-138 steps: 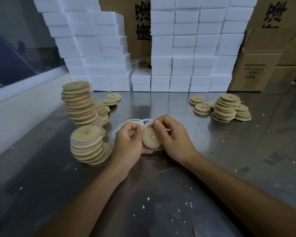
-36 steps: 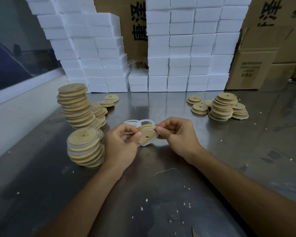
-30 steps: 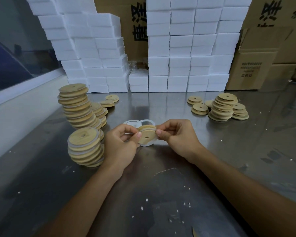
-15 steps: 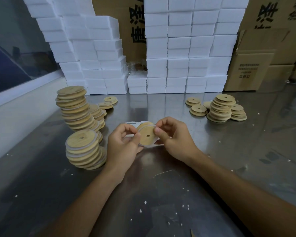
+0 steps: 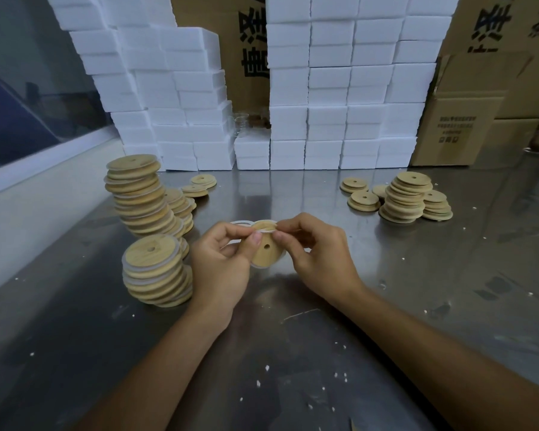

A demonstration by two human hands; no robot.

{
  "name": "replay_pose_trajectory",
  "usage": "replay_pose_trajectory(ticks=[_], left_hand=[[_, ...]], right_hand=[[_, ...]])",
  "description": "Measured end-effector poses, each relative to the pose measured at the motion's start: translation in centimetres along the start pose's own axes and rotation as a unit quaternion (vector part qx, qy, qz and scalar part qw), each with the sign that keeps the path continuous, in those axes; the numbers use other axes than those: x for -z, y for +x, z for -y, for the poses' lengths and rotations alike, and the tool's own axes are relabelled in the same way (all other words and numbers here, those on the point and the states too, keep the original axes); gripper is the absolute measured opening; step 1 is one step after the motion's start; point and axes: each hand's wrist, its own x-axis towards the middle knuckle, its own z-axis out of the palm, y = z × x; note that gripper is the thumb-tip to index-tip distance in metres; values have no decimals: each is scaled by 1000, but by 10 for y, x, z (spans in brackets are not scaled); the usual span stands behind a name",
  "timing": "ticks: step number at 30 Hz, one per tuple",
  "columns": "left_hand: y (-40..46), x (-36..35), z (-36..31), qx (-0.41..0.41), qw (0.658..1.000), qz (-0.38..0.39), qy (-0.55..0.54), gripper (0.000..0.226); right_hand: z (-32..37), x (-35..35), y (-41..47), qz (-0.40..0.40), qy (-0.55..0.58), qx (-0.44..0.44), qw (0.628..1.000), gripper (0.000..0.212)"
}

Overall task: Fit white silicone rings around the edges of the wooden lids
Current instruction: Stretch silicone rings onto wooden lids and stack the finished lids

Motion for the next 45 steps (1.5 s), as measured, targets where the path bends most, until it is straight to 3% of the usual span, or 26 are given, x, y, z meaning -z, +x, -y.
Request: replay_pose_trajectory(ticks=[18,34,39,45], left_hand=[[1,0,-2,17,999,41,10,21],[2,4,-6,105,991,-12,-77,18],[2,4,0,25,999,24,30,22],[1,4,1,-61,993,33,97,29]], right_hand=[[4,-1,5,-65,96,-137,984,8],[2,5,4,80,145,-190,968,9],[2,1,2,52,108,-165,979,16],[2,1,-2,46,-6,-56,997,13]])
